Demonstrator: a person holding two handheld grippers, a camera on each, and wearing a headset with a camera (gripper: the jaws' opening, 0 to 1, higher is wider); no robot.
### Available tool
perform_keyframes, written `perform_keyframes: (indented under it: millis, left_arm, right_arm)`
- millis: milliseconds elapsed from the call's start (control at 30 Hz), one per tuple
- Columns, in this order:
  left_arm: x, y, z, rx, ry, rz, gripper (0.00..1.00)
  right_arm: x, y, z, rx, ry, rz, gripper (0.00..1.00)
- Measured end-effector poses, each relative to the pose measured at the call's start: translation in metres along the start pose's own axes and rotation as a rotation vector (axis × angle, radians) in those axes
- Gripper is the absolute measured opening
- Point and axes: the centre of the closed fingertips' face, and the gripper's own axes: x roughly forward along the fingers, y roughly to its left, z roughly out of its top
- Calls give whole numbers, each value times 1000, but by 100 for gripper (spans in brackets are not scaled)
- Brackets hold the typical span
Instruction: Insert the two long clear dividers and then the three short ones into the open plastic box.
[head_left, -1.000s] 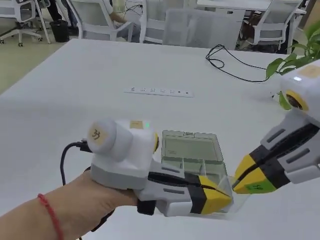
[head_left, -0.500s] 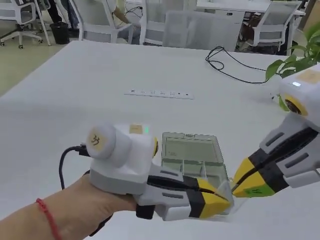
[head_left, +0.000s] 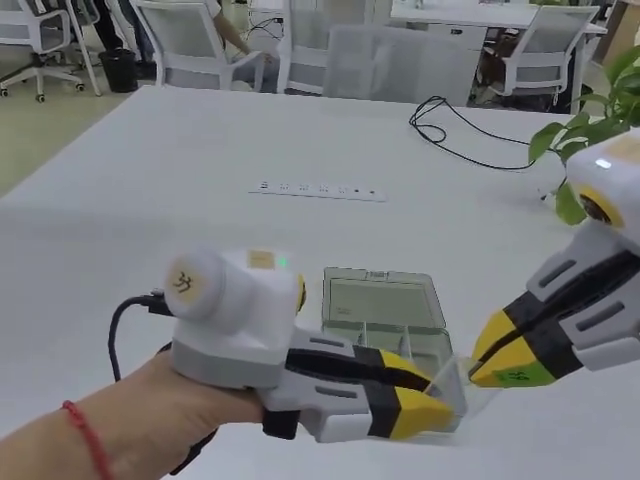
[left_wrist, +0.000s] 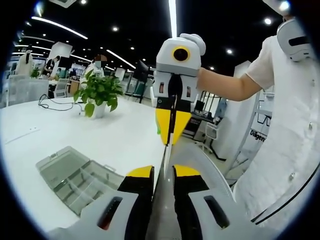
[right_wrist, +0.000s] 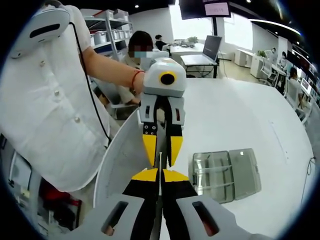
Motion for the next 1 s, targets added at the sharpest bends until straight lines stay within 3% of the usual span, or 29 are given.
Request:
perform_keyframes:
  millis: [233,667,1000]
  left_arm:
    - [-7,6,-2,3,0,31,18]
    - [-22,22,-8,17,7,122,47]
    - [-34,35,-12,41,18,179,64]
  right_arm:
    - [-3,-5,-3,-1,5,-22,3]
    - [-9,-19,-11,1,40,-68,3]
    - [-12,-36,-19,6,69,-105,3]
